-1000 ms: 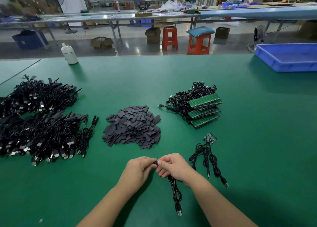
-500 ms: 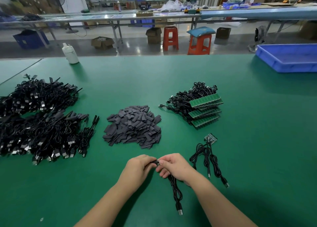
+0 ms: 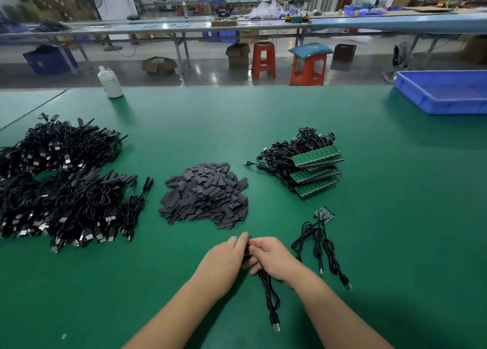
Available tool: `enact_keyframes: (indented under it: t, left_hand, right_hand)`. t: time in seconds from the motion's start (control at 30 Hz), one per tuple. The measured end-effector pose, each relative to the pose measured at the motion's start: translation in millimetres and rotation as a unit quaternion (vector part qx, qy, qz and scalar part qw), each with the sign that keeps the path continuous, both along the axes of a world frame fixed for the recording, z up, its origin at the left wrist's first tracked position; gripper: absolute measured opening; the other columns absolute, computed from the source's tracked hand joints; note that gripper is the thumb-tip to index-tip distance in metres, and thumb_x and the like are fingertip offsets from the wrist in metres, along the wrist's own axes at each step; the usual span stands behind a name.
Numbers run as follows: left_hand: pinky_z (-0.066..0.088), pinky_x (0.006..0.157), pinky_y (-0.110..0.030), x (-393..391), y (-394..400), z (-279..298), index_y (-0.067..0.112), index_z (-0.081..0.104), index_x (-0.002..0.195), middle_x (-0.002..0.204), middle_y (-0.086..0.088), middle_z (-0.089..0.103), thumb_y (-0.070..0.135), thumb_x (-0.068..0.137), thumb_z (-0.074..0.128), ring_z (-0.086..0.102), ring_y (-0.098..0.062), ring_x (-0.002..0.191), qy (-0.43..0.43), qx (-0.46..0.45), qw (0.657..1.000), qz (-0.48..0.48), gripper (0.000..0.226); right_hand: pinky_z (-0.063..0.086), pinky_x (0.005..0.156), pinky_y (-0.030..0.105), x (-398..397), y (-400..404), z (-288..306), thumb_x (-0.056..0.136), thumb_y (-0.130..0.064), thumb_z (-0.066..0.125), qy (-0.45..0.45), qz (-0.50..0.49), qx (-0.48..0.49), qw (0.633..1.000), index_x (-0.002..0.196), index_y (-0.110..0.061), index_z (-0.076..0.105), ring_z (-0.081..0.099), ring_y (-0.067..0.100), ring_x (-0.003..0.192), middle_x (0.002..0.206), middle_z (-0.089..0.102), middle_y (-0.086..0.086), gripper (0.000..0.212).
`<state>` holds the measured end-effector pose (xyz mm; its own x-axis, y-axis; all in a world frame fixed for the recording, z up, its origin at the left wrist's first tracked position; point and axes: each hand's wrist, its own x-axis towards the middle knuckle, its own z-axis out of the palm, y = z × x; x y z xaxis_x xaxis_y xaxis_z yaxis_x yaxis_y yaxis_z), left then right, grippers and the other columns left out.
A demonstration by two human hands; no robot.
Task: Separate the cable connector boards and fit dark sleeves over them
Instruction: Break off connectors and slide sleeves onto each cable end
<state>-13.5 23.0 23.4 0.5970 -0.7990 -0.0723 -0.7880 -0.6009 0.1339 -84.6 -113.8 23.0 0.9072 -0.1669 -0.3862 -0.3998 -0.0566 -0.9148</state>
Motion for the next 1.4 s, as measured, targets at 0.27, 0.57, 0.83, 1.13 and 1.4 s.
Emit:
enact_keyframes:
  t: [0.27,0.57,0.83,1.13,1.4]
  left_hand:
    - [0.042,0.092,-0.032,-1.5,-11.6,-3.4,0.009,0.006,0.155,0.131,-0.008,0.043,0.006,0.092,0.048,0.05,-0.024,0.11,-0.038,0.037,0.998,-0.033,0.076]
    - [0.047,0.073,-0.03,10.1,0.4,3.5,0.028,0.063,0.113,0.098,0.008,0.059,0.042,0.097,0.051,0.062,-0.017,0.089,0.028,-0.125,0.977,0.168,0.025]
    - [0.045,0.07,-0.03,6.5,-0.4,1.3,0.027,0.059,0.124,0.098,0.006,0.06,0.028,0.101,0.043,0.061,-0.019,0.087,0.034,-0.167,0.977,0.124,0.028]
    - [0.053,0.07,-0.029,-13.6,-7.5,3.6,0.042,0.053,0.11,0.078,-0.001,0.072,0.033,0.089,0.069,0.066,-0.013,0.066,0.386,-0.306,0.845,0.206,0.028]
    - [0.049,0.062,-0.015,-4.3,-2.6,15.9,0.01,0.071,0.091,0.07,0.002,0.071,0.01,0.086,0.072,0.063,-0.007,0.061,0.407,-0.352,0.804,0.254,0.005]
  right_hand:
    - [0.06,0.069,0.028,-0.7,0.0,1.0,0.104,-0.003,0.032,-0.004,0.003,-0.04,0.999,0.118,-0.002,0.06,0.068,0.01,0.07,0.086,0.066,0.004,0.031]
    - [0.053,0.06,0.023,-0.6,3.4,6.2,0.103,-0.003,0.034,0.006,-0.036,0.035,0.999,0.119,-0.004,0.059,0.06,0.013,0.062,0.091,0.066,0.01,0.029]
    - [0.053,0.061,0.026,-1.7,4.8,8.4,0.105,-0.014,0.043,-0.022,-0.041,0.019,0.999,0.102,-0.007,0.057,0.061,0.014,0.062,0.083,0.069,0.008,0.016]
    - [0.059,0.08,0.032,12.8,-2.6,21.0,0.107,-0.019,0.038,-0.095,-0.264,0.204,0.938,0.113,-0.005,0.05,0.073,0.025,0.093,0.099,0.076,0.012,0.019]
    - [0.05,0.097,0.036,19.5,-20.8,29.6,0.104,-0.036,0.045,-0.035,-0.177,-0.096,0.979,0.135,-0.017,0.047,0.064,0.015,0.109,0.122,0.065,-0.003,0.036]
